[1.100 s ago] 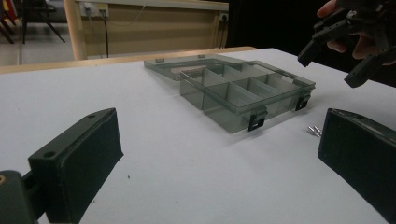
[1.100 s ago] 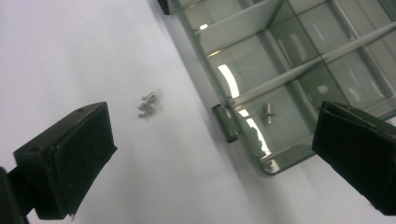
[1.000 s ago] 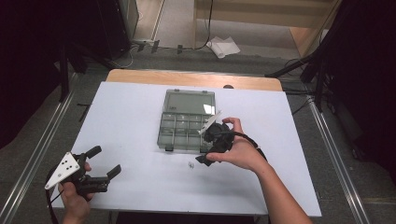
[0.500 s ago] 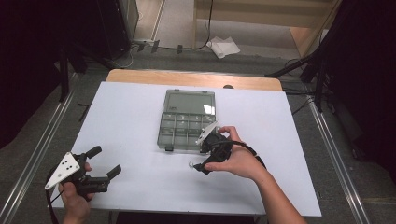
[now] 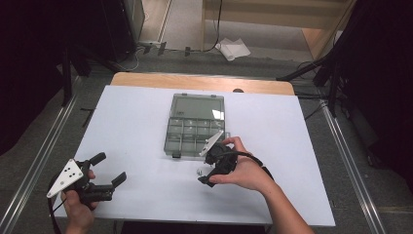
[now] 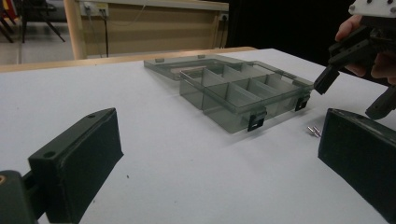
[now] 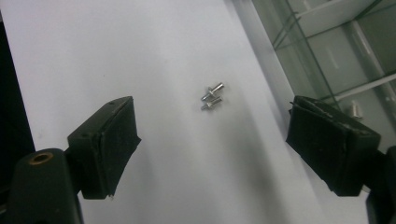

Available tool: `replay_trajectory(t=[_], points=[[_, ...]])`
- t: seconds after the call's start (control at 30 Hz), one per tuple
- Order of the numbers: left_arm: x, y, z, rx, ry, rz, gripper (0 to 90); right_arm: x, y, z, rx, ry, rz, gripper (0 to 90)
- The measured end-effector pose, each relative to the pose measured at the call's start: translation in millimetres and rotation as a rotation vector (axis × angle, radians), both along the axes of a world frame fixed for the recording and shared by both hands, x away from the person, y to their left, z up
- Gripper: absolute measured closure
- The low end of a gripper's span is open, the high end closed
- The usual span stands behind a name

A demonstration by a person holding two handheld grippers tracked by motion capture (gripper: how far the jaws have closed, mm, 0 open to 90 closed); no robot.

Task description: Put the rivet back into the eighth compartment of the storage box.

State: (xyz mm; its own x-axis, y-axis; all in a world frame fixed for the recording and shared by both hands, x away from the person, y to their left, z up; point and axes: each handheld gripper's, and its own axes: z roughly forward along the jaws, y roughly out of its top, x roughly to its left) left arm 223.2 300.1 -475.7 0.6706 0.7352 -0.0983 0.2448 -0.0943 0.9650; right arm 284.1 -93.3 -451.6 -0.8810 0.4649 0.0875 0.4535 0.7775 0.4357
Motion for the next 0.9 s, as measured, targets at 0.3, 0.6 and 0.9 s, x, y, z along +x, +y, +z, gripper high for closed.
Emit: replay_trajectory(t=[0.3,0.6,0.9], points=[[0.0,-0.2,0.1,0.003,-0.001,-0.001,0.0,-2.2,5.9,-7.6,-0.005,-0.006,0.005,31.0],[0.1,0.1,-0.1,-0.001,0.000,-0.001,0.0,0.9,9.9,-15.2,-0.031,-0.016,-0.012,47.4],[0.1,0.7,0.0,-0.007,0.000,0.001,0.0,6.7,13.2,-23.2,-0.037,0.004,-0.025,60.9]])
